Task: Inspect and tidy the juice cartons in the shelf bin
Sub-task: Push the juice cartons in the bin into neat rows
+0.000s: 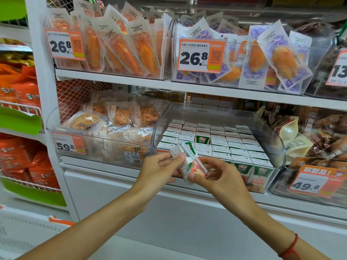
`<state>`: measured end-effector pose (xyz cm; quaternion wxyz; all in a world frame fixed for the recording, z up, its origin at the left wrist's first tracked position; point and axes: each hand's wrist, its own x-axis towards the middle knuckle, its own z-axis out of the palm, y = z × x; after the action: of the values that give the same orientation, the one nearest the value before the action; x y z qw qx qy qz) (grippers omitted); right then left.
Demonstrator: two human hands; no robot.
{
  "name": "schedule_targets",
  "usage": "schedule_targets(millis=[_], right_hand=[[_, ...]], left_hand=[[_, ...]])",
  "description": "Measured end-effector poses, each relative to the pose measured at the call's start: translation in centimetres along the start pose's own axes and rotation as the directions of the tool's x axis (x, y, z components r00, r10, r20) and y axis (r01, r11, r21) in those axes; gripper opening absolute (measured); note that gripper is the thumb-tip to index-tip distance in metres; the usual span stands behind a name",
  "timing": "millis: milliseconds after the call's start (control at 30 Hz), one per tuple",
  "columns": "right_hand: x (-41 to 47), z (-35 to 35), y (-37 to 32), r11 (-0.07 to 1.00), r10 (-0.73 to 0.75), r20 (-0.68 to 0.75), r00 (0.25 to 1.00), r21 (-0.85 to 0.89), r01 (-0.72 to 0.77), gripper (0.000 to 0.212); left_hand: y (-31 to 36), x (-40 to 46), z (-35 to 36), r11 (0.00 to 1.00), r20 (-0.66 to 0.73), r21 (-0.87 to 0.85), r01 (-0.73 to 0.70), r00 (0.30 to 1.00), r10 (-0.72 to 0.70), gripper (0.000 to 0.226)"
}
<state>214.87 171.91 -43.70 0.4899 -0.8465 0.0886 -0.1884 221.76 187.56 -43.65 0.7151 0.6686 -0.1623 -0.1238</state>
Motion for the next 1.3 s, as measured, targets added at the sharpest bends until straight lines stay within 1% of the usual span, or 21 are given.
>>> schedule_targets(millis=[67, 133, 200, 233, 300, 367, 433, 500, 567, 633, 700, 767, 833, 900, 967, 1033, 1133, 1200, 1233, 1300], right_hand=[[0.0, 0.4, 0.2, 0.995, -0.072, -0.036, 0.997, -0.075, 0.069, 0.047], [0.2, 0.4, 0.3, 0.997, -0.067, 0.015, 0.998, -0.037, 0.067, 0.05], [0.8, -0.1, 0.3, 0.995, 0.028, 0.113, 0.993, 0.091, -0.038, 0.05], [1.1, -0.5, 0.3, 0.983, 0.083, 0.18, 0.98, 0.149, -0.111, 0.051], [1.4, -1.3, 0.3, 0.955, 0.159, 0.325, 0.932, 0.19, -0.229, 0.049], [1.4, -1.6, 0.4, 0.935, 0.173, 0.436, 0.883, 0.21, -0.287, 0.041], [1.3, -1.6, 0.4, 0.924, 0.165, 0.468, 0.868, 0.235, -0.302, 0.036], [1.3, -1.5, 0.5, 0.93, 0.155, 0.445, 0.882, 0.237, -0.283, 0.034], [1.3, -1.4, 0.6, 0.943, 0.145, 0.4, 0.905, 0.223, -0.249, 0.032], [1.3, -1.4, 0.8, 0.955, 0.128, 0.366, 0.922, 0.204, -0.214, 0.031], [1.3, -1.6, 0.8, 0.968, 0.09, 0.367, 0.926, 0.186, -0.168, 0.039], [1.4, -1.8, 0.9, 0.979, 0.035, 0.365, 0.93, 0.173, -0.105, 0.046], [1.4, -1.9, 1.1, 0.981, -0.03, 0.326, 0.945, 0.193, -0.035, 0.042], [1.6, -2.1, 1.3, 0.979, -0.116, 0.263, 0.958, 0.195, 0.065, 0.037], [1.6, -2.4, 1.3, 0.969, -0.217, 0.215, 0.952, 0.163, 0.185, 0.035], [1.6, -2.7, 1.2, 0.955, -0.291, 0.193, 0.937, 0.125, 0.27, 0.037], [1.6, -2.9, 1.2, 0.945, -0.326, 0.163, 0.931, 0.083, 0.317, 0.039], [1.5, -2.9, 1.3, 0.942, -0.335, 0.154, 0.93, 0.049, 0.331, 0.041], [1.4, -2.8, 1.2, 0.937, -0.348, 0.152, 0.925, 0.029, 0.348, 0.044], [1.2, -2.7, 0.9, 0.924, -0.377, 0.138, 0.916, -0.007, 0.382, 0.057]], left_hand=[[-0.3, 0.0, 0.3, 1.0, 0.004, -0.012, 0.006, 1.0, -0.006, 0.005], [-0.4, 0.2, 0.2, 1.0, -0.011, -0.021, 0.024, 1.0, -0.024, 0.007], [-0.2, 0.5, -0.3, 0.998, 0.007, -0.031, 0.057, 0.998, -0.057, 0.017], [0.0, 0.6, -0.5, 0.997, 0.029, -0.035, 0.076, 0.997, -0.075, 0.023], [0.2, 0.8, -0.9, 0.993, 0.062, -0.06, 0.102, 0.993, -0.098, 0.028], [0.2, 0.9, -1.0, 0.99, 0.069, -0.078, 0.119, 0.991, -0.114, 0.034], [-0.1, 1.0, -0.9, 0.987, 0.058, -0.087, 0.137, 0.99, -0.132, 0.039], [-0.2, 1.1, -1.0, 0.98, 0.063, -0.103, 0.168, 0.985, -0.163, 0.037], [-0.3, 1.2, -1.3, 0.978, 0.12, -0.084, 0.191, 0.976, -0.18, 0.034], [-0.3, 1.2, -1.5, 0.984, 0.178, -0.046, 0.172, 0.971, -0.161, 0.033], [-0.2, 1.2, -1.6, 0.993, 0.2, -0.019, 0.117, 0.974, -0.111, 0.037], [0.0, 1.3, -1.8, 0.999, 0.197, 0.047, 0.02, 0.98, -0.029, 0.043], [0.3, 1.3, -1.9, 0.988, 0.202, 0.116, -0.097, 0.977, 0.073, 0.046], [0.5, 1.1, -1.9, 0.968, 0.229, 0.148, -0.204, 0.959, 0.167, 0.049], [0.5, 0.9, -1.7, 0.927, 0.259, 0.216, -0.305, 0.934, 0.247, 0.049], [0.4, 0.6, -1.4, 0.892, 0.281, 0.244, -0.38, 0.908, 0.31, 0.043], [0.3, 0.5, -1.3, 0.865, 0.29, 0.264, -0.426, 0.891, 0.349, 0.041], [0.4, 0.5, -1.2, 0.864, 0.292, 0.266, -0.428, 0.89, 0.351, 0.04], [0.5, 0.5, -1.2, 0.869, 0.293, 0.258, -0.422, 0.891, 0.345, 0.038], [0.4, 0.6, -1.2, 0.888, 0.288, 0.235, -0.396, 0.901, 0.325, 0.038]])
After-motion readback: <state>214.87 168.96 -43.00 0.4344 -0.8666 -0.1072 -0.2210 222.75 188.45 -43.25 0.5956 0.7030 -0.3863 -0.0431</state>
